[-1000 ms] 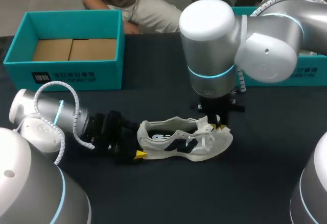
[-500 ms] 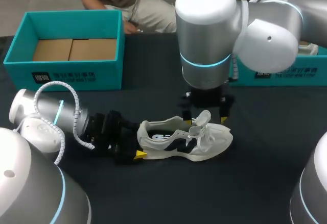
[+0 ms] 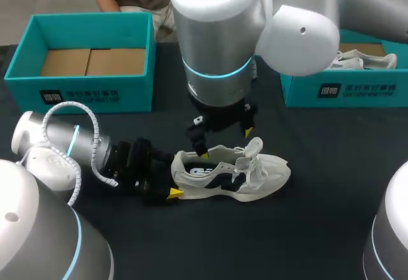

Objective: Take the shoe out of the shoebox, open the shoe tongue, remove and reinsert the insole, then place the shoe into the shoebox

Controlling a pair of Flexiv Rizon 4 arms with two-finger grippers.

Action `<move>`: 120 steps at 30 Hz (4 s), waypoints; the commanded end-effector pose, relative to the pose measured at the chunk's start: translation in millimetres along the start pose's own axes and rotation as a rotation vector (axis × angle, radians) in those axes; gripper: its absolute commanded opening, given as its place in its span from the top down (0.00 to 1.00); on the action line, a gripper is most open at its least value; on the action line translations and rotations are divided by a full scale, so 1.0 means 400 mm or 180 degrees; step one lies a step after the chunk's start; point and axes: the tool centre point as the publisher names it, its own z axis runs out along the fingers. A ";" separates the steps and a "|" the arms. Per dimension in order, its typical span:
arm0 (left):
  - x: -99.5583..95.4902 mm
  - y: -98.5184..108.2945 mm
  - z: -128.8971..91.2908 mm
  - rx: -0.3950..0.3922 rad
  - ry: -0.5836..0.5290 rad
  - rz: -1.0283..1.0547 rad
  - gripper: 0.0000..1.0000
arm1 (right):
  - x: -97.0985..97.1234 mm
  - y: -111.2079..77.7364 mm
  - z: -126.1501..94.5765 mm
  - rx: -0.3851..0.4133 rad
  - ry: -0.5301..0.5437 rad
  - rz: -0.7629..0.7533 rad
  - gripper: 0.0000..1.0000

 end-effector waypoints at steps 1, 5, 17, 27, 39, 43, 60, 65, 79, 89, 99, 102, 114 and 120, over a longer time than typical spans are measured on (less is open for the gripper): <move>0.002 0.010 0.009 -0.0009 0.0004 -0.0002 1.00 | 0.008 0.011 0.006 -0.0159 0.0244 -0.1757 0.00; 0.002 0.010 0.009 -0.0009 0.0004 -0.0002 1.00 | 0.008 0.011 0.006 -0.0159 0.0244 -0.1757 0.00; 0.002 0.010 0.009 -0.0009 0.0004 -0.0002 1.00 | 0.007 0.049 0.043 -0.0511 0.0809 -0.3129 0.00; 0.002 0.010 0.009 -0.0009 0.0004 -0.0002 1.00 | -0.010 0.049 0.066 -0.0272 0.0984 -0.3168 0.00; 0.002 0.010 0.009 -0.0009 0.0004 -0.0002 1.00 | -0.005 0.051 0.071 -0.0274 0.0890 -0.3076 0.52; 0.002 0.010 0.009 -0.0009 0.0004 -0.0002 1.00 | 0.008 0.051 0.086 -0.0239 0.0812 -0.2950 1.00; 0.002 0.010 0.009 -0.0009 0.0004 -0.0002 1.00 | 0.022 0.101 0.198 -0.0073 0.0728 -0.3006 1.00; 0.002 0.010 0.009 -0.0009 0.0004 -0.0002 1.00 | 0.004 0.099 0.229 -0.0026 0.0720 -0.2925 1.00; 0.002 0.010 0.009 -0.0009 0.0004 -0.0002 1.00 | -0.002 0.129 0.332 0.0082 0.0661 -0.2824 1.00; 0.002 0.010 0.009 -0.0009 0.0004 -0.0002 1.00 | -0.014 0.137 0.380 0.0122 0.0551 -0.2758 1.00; 0.002 0.010 0.009 -0.0009 0.0004 -0.0002 1.00 | -0.027 0.132 0.411 0.0226 0.0599 -0.2760 1.00; 0.002 0.010 0.009 -0.0009 0.0004 -0.0002 1.00 | -0.027 0.129 0.420 0.0241 0.0629 -0.2735 1.00; 0.002 0.010 0.009 -0.0009 0.0004 -0.0002 1.00 | -0.024 0.120 0.435 0.0249 0.0692 -0.2729 0.69; 0.002 0.010 0.009 -0.0009 0.0004 -0.0002 1.00 | -0.025 0.117 0.443 0.0248 0.0707 -0.2725 0.67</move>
